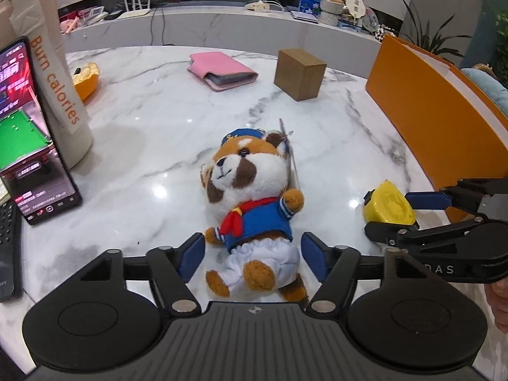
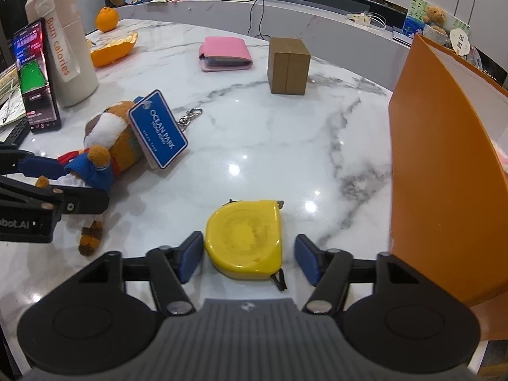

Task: Organize objects
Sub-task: 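Lift the panda plush and tape measure off the table with both tools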

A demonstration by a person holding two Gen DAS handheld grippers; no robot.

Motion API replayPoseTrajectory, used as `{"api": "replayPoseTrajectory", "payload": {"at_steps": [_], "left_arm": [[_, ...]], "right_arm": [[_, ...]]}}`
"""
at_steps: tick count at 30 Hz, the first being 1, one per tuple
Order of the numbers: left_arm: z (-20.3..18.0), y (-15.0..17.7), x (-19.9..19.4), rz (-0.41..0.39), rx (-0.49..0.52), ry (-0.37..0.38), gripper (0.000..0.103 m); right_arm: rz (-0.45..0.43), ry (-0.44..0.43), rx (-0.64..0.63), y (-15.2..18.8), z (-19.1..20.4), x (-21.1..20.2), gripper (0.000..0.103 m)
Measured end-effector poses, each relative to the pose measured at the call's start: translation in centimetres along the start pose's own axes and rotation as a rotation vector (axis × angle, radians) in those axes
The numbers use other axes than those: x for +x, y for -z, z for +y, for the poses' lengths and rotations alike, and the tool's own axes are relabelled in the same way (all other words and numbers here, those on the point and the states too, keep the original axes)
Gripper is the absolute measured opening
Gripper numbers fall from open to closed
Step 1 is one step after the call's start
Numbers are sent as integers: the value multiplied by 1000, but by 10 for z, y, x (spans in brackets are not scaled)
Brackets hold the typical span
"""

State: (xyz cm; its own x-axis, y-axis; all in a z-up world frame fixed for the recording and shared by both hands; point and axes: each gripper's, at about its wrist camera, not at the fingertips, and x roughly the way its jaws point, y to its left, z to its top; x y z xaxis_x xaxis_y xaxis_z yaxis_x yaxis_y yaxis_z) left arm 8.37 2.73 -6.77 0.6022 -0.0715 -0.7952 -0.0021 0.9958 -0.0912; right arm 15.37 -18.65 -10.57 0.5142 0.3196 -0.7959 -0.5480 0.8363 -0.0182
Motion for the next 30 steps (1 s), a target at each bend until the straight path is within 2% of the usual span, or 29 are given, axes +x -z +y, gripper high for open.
{"api": "replayPoseTrajectory", "payload": {"at_steps": [2, 6, 8, 14, 21, 24, 28, 30], "left_arm": [[-3, -2, 2, -1, 9, -1, 88], [-7, -5, 11, -1, 11, -24, 89], [-9, -7, 16, -2, 15, -42, 92], [-9, -11, 31, 13, 1, -52, 93], [-13, -18, 40, -5, 39, -86, 92], [-12, -18, 40, -11, 29, -87, 89], [-11, -14, 35, -29, 34, -83, 74], [-9, -12, 33, -31, 31, -72, 72]], "right_arm": [[4, 10, 11, -1, -2, 2, 78], [-5, 4, 16, -1, -1, 6, 87], [-18, 0, 15, -1, -1, 7, 88], [-41, -10, -1, -4, 1, 11, 88], [-54, -14, -9, -7, 1, 14, 87], [-42, -15, -11, -9, 1, 15, 86], [-15, -17, -15, -9, 1, 13, 85], [-6, -21, -20, -10, 2, 11, 77]]}}
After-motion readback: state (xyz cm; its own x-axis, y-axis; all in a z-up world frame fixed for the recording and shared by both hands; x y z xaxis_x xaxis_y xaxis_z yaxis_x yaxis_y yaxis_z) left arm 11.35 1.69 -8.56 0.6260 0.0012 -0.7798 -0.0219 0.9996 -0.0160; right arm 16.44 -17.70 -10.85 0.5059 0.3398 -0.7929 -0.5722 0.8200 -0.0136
